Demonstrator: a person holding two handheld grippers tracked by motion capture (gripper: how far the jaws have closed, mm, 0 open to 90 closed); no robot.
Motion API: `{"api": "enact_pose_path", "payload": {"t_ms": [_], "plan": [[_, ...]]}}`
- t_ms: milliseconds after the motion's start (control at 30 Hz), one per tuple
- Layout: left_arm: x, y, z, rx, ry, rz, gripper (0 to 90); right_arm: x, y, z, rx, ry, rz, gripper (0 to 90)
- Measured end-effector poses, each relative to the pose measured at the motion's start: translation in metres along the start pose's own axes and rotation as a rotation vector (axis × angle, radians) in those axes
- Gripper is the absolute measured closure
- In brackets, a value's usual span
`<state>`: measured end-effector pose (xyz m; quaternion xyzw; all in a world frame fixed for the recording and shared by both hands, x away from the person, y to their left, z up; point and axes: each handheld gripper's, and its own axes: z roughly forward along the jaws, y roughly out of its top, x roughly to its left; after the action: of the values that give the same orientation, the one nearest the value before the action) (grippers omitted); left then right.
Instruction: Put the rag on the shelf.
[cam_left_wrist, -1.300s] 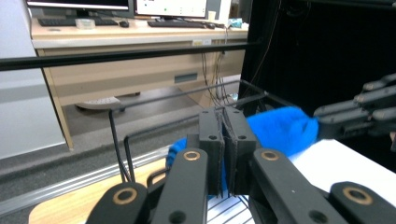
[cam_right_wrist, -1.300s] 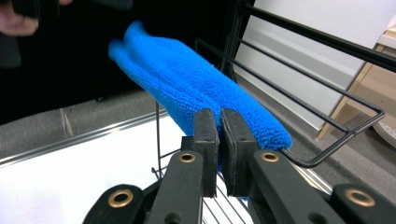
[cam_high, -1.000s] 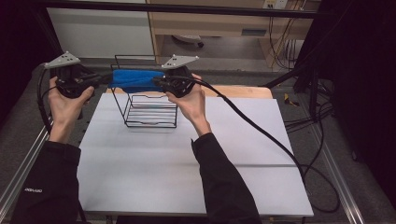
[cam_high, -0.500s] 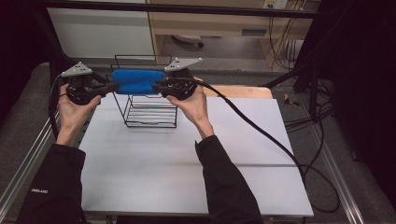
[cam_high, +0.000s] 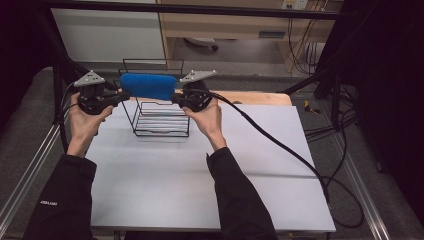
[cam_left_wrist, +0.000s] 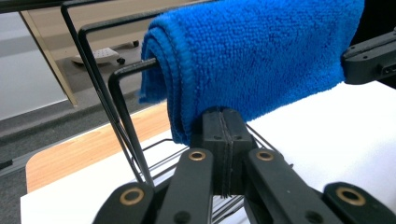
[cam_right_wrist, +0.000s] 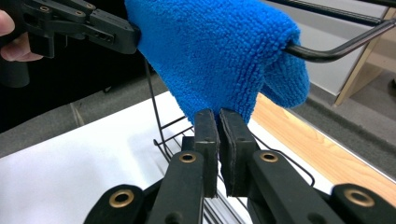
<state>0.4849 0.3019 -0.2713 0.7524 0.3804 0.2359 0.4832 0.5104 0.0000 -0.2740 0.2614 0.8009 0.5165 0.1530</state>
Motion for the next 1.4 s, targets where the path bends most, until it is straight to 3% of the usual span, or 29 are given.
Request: {"api": "enact_pose_path", "payload": {"t_ms": [200,433,667,1033,1133,1400], "plan": [[-0.004,0.0,-0.005,-0.007,-0.013,-0.001,85.2,0.004,0.002,-0.007,-0.025,0.004,-0.028,78.2],[-0.008,-0.008,-0.014,0.024,-0.016,0.007,72.3,0.013,0.006,-0.028,-0.051,-0.008,-0.055,55.1],[-0.01,-0.022,-0.023,0.049,-0.024,-0.016,58.0,0.011,-0.001,-0.051,-0.046,-0.022,-0.021,33.5],[-0.027,-0.055,-0.02,0.108,-0.045,0.007,33.5,-0.008,-0.042,-0.082,0.021,-0.06,0.027,11.3],[-0.035,-0.067,-0.013,0.119,-0.052,0.016,25.6,-0.013,-0.055,-0.091,0.028,-0.065,0.051,8.1],[-0.055,-0.096,0.002,0.157,-0.08,0.014,15.1,-0.024,-0.089,-0.118,0.021,-0.08,0.089,4.5]]}}
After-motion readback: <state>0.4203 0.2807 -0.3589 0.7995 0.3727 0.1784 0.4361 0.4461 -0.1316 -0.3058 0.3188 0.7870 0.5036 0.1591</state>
